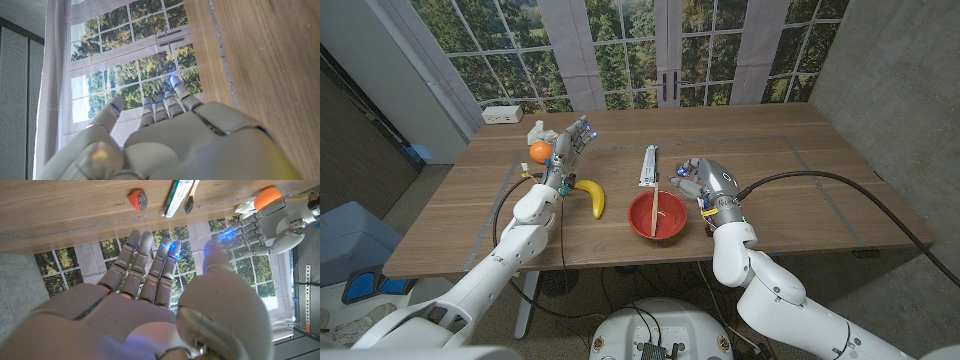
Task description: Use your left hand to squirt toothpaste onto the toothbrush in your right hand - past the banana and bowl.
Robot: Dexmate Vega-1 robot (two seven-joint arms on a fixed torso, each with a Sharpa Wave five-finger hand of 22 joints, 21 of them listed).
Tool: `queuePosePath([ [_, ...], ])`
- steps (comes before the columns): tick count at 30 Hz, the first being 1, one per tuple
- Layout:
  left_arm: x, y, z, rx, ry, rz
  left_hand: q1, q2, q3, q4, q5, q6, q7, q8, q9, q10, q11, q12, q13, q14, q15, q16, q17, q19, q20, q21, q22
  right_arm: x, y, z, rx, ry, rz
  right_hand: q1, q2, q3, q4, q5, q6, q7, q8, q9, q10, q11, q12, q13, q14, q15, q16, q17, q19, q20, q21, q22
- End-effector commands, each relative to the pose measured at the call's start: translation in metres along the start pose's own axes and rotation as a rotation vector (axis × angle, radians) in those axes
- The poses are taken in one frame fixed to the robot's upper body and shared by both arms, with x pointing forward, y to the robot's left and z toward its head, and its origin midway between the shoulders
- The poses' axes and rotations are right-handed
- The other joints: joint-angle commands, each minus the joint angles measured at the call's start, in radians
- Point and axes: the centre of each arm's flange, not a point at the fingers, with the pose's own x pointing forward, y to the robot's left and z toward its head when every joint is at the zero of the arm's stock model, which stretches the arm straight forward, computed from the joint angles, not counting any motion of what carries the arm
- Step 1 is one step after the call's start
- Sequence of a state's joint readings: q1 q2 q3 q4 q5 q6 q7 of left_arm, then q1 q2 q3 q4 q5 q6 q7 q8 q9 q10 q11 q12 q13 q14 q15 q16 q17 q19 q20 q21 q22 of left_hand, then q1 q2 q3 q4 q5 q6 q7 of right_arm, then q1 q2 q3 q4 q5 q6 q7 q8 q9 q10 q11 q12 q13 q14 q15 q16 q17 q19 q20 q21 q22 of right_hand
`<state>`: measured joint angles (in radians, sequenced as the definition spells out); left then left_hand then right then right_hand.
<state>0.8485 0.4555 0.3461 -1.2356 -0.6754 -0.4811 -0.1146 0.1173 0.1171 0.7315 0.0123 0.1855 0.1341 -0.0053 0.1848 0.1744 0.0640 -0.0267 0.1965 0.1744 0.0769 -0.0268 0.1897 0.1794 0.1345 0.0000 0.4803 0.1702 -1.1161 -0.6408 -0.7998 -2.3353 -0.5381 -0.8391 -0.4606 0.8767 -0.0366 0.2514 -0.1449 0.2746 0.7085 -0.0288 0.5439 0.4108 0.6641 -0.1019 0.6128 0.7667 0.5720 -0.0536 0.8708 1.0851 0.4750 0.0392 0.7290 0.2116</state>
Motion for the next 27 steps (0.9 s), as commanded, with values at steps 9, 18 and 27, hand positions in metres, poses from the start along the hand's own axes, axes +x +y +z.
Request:
queuePosePath([
  [9,-0.005,0.004,-0.005,-0.025,-0.012,0.008,-0.012,0.053,0.003,0.012,0.006,0.013,0.001,0.000,0.003,0.008,-0.004,-0.002,0.005,0.010,-0.001,-0.001,0.001,0.007,0.003,-0.005,0.004,-0.004,0.021,0.008,-0.020,0.019,0.042,0.009,0.018,0.000,0.000,-0.009,0.009,0.002,0.035,0.022,0.011,-0.001,0.026,0.030,0.013,-0.118,0.001,0.006,0.004,-0.004,0.014,0.002],
  [18,-0.007,0.006,-0.006,-0.030,-0.017,0.004,-0.013,0.052,0.006,0.012,0.006,0.013,0.001,-0.001,0.003,0.007,-0.002,-0.003,0.005,0.010,-0.002,-0.002,0.000,0.008,0.002,-0.008,0.004,-0.005,0.032,0.010,-0.016,0.019,0.085,0.006,0.029,-0.007,0.005,-0.022,0.001,0.005,0.048,0.031,0.013,0.002,0.031,0.038,0.022,-0.122,0.011,0.012,0.015,-0.005,0.023,0.002],
  [27,-0.011,0.008,-0.008,-0.038,-0.012,0.001,-0.014,0.050,0.008,0.011,0.007,0.013,0.001,-0.001,0.003,0.007,-0.002,-0.003,0.005,0.011,-0.002,-0.003,-0.002,0.009,0.001,-0.012,0.004,-0.006,0.041,0.009,-0.028,0.020,0.074,0.001,0.035,-0.015,0.010,-0.029,-0.008,0.009,0.050,0.027,0.009,0.006,0.021,0.026,0.027,-0.126,0.015,0.008,0.029,-0.006,0.032,0.001],
])
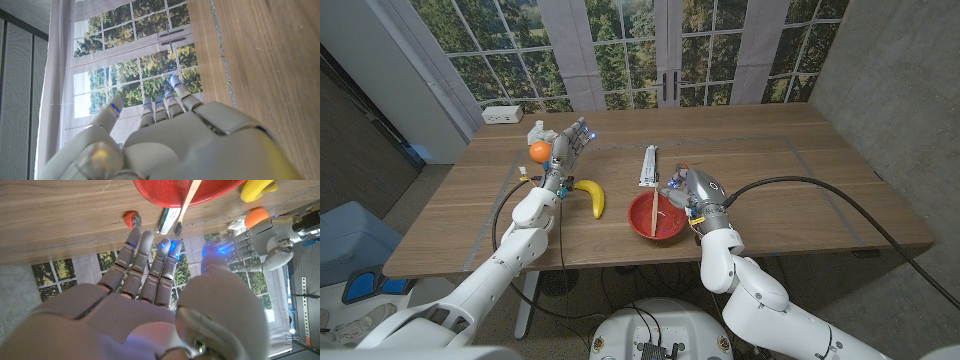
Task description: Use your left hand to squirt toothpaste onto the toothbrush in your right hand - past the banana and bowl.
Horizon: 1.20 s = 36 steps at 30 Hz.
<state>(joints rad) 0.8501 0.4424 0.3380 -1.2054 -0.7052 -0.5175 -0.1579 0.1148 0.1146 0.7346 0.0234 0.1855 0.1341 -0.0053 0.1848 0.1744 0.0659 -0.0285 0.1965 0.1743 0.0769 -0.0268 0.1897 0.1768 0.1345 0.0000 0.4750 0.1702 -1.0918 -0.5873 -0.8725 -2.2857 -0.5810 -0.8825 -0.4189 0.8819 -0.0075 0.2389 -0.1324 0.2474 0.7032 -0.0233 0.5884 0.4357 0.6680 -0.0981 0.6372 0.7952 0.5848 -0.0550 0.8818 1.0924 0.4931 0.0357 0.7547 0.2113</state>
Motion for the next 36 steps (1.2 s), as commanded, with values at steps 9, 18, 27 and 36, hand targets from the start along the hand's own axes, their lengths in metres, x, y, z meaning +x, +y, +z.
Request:
queuePosePath([
  [9,-0.011,0.008,-0.004,-0.016,0.005,0.012,-0.011,0.052,0.008,-0.001,0.007,0.012,0.002,-0.001,0.003,0.006,0.001,-0.003,0.005,0.011,-0.001,-0.004,0.000,0.011,0.000,-0.009,0.004,-0.001,0.020,0.000,-0.008,0.004,0.013,0.005,0.016,-0.004,-0.005,-0.007,0.015,0.004,0.019,-0.004,0.030,0.003,-0.002,-0.015,0.033,-0.126,0.014,0.004,0.019,-0.008,0.014,0.001],
  [18,-0.012,0.010,-0.005,-0.021,0.002,0.017,-0.011,0.053,0.012,-0.001,0.008,0.013,0.002,-0.001,0.003,0.009,0.000,-0.002,0.005,0.013,0.000,-0.004,-0.001,0.012,0.000,-0.012,0.004,0.002,0.028,0.001,-0.031,0.005,0.022,0.014,0.015,-0.007,-0.011,-0.011,0.015,0.003,0.023,-0.007,0.032,0.001,0.002,-0.009,0.033,-0.127,0.020,0.006,0.021,-0.008,0.018,0.001],
  [27,-0.016,0.015,-0.003,-0.015,0.001,0.026,-0.012,0.053,0.014,-0.001,0.008,0.013,0.002,-0.001,0.003,0.009,0.002,-0.002,0.005,0.013,0.001,-0.004,-0.001,0.014,0.001,-0.014,0.004,0.006,0.035,0.002,-0.052,0.008,0.040,0.021,0.006,-0.010,-0.016,-0.012,0.004,-0.001,0.024,-0.011,0.024,-0.004,0.002,-0.003,0.029,-0.129,0.013,0.012,0.017,-0.008,0.020,0.001],
  [36,-0.018,0.018,-0.001,-0.014,-0.007,0.029,-0.013,0.052,0.016,-0.001,0.008,0.013,0.002,-0.001,0.003,0.009,0.003,-0.002,0.005,0.014,0.000,-0.004,-0.001,0.016,0.001,-0.017,0.004,0.011,0.041,0.004,-0.098,0.014,0.039,0.017,-0.002,-0.014,-0.014,-0.010,-0.010,0.001,0.022,-0.016,0.022,-0.005,0.001,-0.003,0.032,-0.131,0.006,0.017,0.016,-0.006,0.024,0.000],
])
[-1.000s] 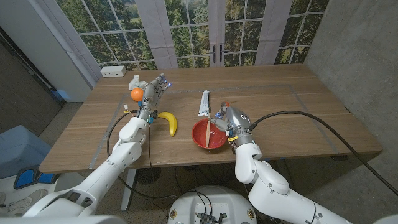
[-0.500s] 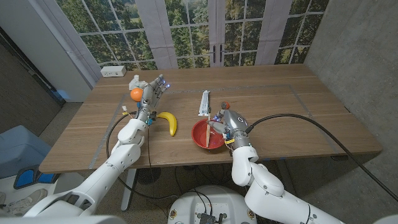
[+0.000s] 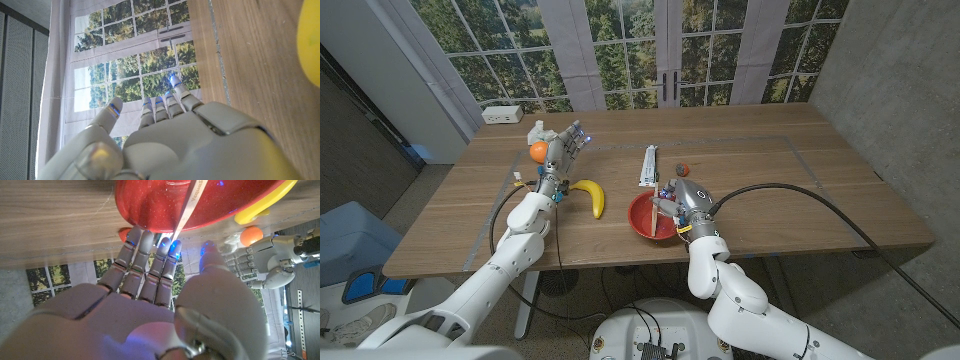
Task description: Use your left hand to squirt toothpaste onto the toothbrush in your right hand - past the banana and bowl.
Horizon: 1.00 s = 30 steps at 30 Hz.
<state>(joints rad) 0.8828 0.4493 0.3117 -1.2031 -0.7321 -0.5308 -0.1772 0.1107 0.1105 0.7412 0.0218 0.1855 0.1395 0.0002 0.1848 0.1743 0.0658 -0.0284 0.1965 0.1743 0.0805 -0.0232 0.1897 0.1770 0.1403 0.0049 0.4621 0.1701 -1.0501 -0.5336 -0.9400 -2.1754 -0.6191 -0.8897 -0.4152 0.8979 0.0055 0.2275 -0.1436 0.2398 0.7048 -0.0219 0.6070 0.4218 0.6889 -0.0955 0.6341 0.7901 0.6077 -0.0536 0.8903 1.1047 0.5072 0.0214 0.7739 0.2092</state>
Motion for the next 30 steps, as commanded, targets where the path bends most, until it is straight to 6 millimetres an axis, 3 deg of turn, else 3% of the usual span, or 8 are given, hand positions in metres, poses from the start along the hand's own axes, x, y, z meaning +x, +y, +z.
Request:
queuePosePath([
  [1,-0.003,0.005,0.003,0.002,-0.010,0.004,-0.009,0.056,0.010,0.001,0.008,0.008,-0.005,-0.001,0.003,0.009,0.003,-0.002,0.005,0.010,-0.004,-0.004,-0.001,0.010,-0.004,-0.004,0.004,0.005,0.008,0.002,-0.055,0.009,0.002,0.003,-0.016,-0.003,-0.003,-0.002,-0.011,0.002,0.004,-0.003,0.000,-0.007,0.005,0.003,0.010,-0.132,0.001,0.009,0.001,0.009,0.005,0.002],
  [7,0.000,0.007,0.006,0.010,-0.019,-0.005,-0.010,0.054,0.011,0.000,0.007,0.008,-0.005,-0.001,0.003,0.009,0.000,-0.003,0.005,0.011,-0.004,-0.004,-0.001,0.011,-0.004,-0.006,0.004,0.006,0.011,0.007,-0.128,0.030,-0.020,-0.002,-0.019,-0.014,0.001,0.001,-0.052,0.001,-0.013,-0.011,-0.023,-0.007,-0.006,-0.001,-0.009,-0.133,0.019,0.041,-0.011,0.010,0.005,0.003],
  [19,0.005,0.009,0.008,0.010,-0.043,-0.023,-0.009,0.049,0.013,-0.006,0.007,0.010,-0.007,-0.001,0.003,0.010,-0.001,-0.003,0.005,0.011,-0.006,-0.006,-0.003,0.013,-0.005,-0.009,0.004,0.005,0.014,0.009,-0.201,0.102,0.002,-0.006,-0.027,-0.025,0.003,0.009,-0.068,-0.003,-0.028,-0.024,-0.052,-0.011,-0.018,-0.007,-0.038,-0.131,0.014,0.046,-0.038,0.011,0.000,0.002],
  [25,0.005,0.010,0.010,0.011,-0.053,-0.027,-0.007,0.047,0.015,-0.010,0.007,0.010,-0.008,-0.001,0.003,0.011,-0.001,-0.002,0.005,0.012,-0.006,-0.006,-0.005,0.014,-0.005,-0.011,0.004,0.003,0.016,0.010,-0.253,0.116,-0.012,0.006,-0.033,-0.032,-0.002,0.019,-0.078,-0.020,-0.040,-0.035,-0.093,-0.016,-0.024,0.005,-0.088,-0.123,0.021,0.068,-0.078,0.011,-0.010,0.002],
  [30,0.004,0.012,0.012,0.017,-0.059,-0.035,-0.004,0.045,0.017,-0.017,0.007,0.012,-0.010,0.000,0.003,0.011,-0.002,-0.003,0.004,0.013,-0.007,-0.007,-0.006,0.015,-0.005,-0.014,0.004,0.002,0.019,0.007,-0.285,0.132,-0.037,0.030,-0.032,-0.042,-0.004,0.039,-0.113,-0.024,-0.074,-0.054,-0.179,-0.017,-0.036,0.029,-0.185,-0.112,0.053,0.110,-0.132,0.021,-0.022,0.004],
])
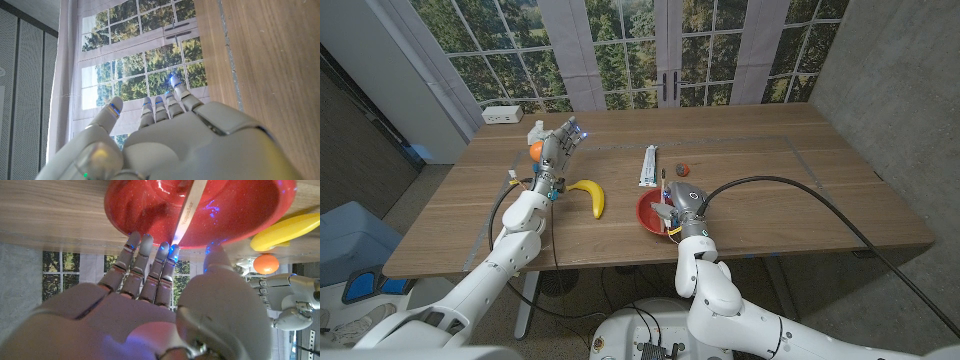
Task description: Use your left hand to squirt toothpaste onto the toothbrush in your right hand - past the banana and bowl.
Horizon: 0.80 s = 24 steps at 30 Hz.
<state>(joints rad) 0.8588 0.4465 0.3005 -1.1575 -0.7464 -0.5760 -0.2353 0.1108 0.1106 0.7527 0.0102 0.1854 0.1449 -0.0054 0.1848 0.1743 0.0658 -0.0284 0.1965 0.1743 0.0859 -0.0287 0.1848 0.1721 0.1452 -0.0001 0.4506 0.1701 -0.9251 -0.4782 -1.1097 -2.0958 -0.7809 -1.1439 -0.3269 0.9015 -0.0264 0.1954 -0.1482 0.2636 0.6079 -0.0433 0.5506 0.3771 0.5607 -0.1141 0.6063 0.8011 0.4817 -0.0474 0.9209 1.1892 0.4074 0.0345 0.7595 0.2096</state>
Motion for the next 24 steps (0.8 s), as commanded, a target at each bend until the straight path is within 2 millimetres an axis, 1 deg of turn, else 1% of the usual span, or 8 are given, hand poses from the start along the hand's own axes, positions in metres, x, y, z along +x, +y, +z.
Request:
queuePosePath([
  [1,0.001,0.003,0.004,0.008,-0.020,-0.015,-0.004,0.044,0.005,-0.007,0.007,0.006,-0.004,0.000,0.003,0.011,-0.001,-0.003,0.004,0.007,-0.001,-0.003,-0.001,0.010,0.000,-0.003,0.004,-0.003,0.005,-0.001,-0.093,0.053,-0.037,0.029,0.001,-0.013,0.002,0.019,-0.022,0.001,-0.025,-0.015,-0.082,0.011,-0.016,0.021,-0.076,-0.117,0.032,0.029,-0.041,0.012,-0.009,0.004],
  [4,0.000,0.004,0.005,0.009,-0.024,-0.018,-0.002,0.044,0.006,-0.010,0.007,0.006,-0.005,0.000,0.003,0.011,-0.002,-0.003,0.004,0.007,-0.001,-0.003,-0.002,0.010,0.000,-0.004,0.004,-0.005,0.006,-0.002,-0.092,0.053,-0.061,0.027,0.004,-0.022,0.007,0.027,-0.047,0.007,-0.049,-0.026,-0.122,0.016,-0.020,0.033,-0.119,-0.109,0.049,0.032,-0.059,0.022,-0.013,0.004],
  [6,-0.001,0.004,0.005,0.011,-0.027,-0.024,-0.001,0.044,0.006,-0.012,0.006,0.005,-0.005,-0.001,0.003,0.010,-0.002,-0.003,0.004,0.007,-0.001,-0.004,-0.002,0.010,0.000,-0.004,0.004,-0.005,0.006,-0.002,-0.097,0.063,-0.062,0.028,0.005,-0.032,0.010,0.036,-0.088,0.012,-0.077,-0.035,-0.174,0.024,-0.025,0.048,-0.147,-0.106,0.073,0.032,-0.066,0.026,-0.013,0.004],
  [10,-0.002,0.006,0.007,0.013,-0.036,-0.027,0.002,0.043,0.006,-0.017,0.006,0.006,-0.006,-0.001,0.003,0.010,-0.002,-0.003,0.004,0.007,-0.002,-0.004,-0.003,0.011,0.000,-0.006,0.004,-0.005,0.008,-0.001,-0.130,0.097,-0.059,0.031,0.008,-0.038,0.011,0.044,-0.123,0.028,-0.101,-0.040,-0.214,0.036,-0.029,0.059,-0.176,-0.096,0.088,0.027,-0.075,0.034,-0.015,0.003],
  [14,-0.005,0.007,0.008,0.018,-0.042,-0.033,0.004,0.041,0.005,-0.023,0.005,0.008,-0.007,0.000,0.002,0.010,-0.002,-0.003,0.004,0.006,-0.002,-0.004,-0.004,0.011,0.000,-0.007,0.004,-0.004,0.010,0.005,-0.154,0.154,-0.056,0.038,0.010,-0.039,0.009,0.048,-0.139,0.034,-0.113,-0.044,-0.230,0.048,-0.031,0.061,-0.192,-0.091,0.090,0.013,-0.081,0.037,-0.017,0.002],
  [18,-0.009,0.009,0.008,0.003,-0.036,-0.031,0.007,0.040,0.004,-0.030,0.004,0.011,-0.011,0.001,0.002,0.009,-0.005,-0.004,0.004,0.005,-0.005,-0.005,-0.004,0.010,0.000,-0.010,0.004,-0.003,0.009,0.008,-0.182,0.209,-0.033,0.056,0.013,-0.036,0.002,0.055,-0.122,0.037,-0.113,-0.048,-0.233,0.053,-0.033,0.056,-0.197,-0.091,0.096,0.007,-0.088,0.039,-0.019,0.001],
  [20,-0.010,0.010,0.008,0.001,-0.033,-0.019,0.008,0.040,0.003,-0.033,0.004,0.013,-0.012,0.001,0.002,0.009,-0.004,-0.004,0.004,0.005,-0.004,-0.005,-0.004,0.010,0.000,-0.011,0.004,-0.004,0.009,0.008,-0.185,0.225,-0.029,0.045,0.014,-0.043,0.010,0.057,-0.096,0.045,-0.109,-0.052,-0.235,0.062,-0.033,0.054,-0.203,-0.085,0.098,-0.002,-0.096,0.045,-0.021,0.001],
  [24,-0.012,0.011,0.010,0.006,-0.038,-0.014,0.011,0.043,0.003,-0.036,0.003,0.015,-0.012,0.002,0.002,0.009,-0.004,-0.004,0.004,0.005,-0.004,-0.004,-0.003,0.010,0.000,-0.013,0.004,-0.003,0.011,0.009,-0.184,0.248,-0.021,-0.037,0.000,-0.085,0.050,0.059,-0.076,0.042,-0.118,-0.061,-0.254,0.069,-0.030,0.062,-0.220,-0.071,0.108,-0.010,-0.121,0.062,-0.031,-0.001],
])
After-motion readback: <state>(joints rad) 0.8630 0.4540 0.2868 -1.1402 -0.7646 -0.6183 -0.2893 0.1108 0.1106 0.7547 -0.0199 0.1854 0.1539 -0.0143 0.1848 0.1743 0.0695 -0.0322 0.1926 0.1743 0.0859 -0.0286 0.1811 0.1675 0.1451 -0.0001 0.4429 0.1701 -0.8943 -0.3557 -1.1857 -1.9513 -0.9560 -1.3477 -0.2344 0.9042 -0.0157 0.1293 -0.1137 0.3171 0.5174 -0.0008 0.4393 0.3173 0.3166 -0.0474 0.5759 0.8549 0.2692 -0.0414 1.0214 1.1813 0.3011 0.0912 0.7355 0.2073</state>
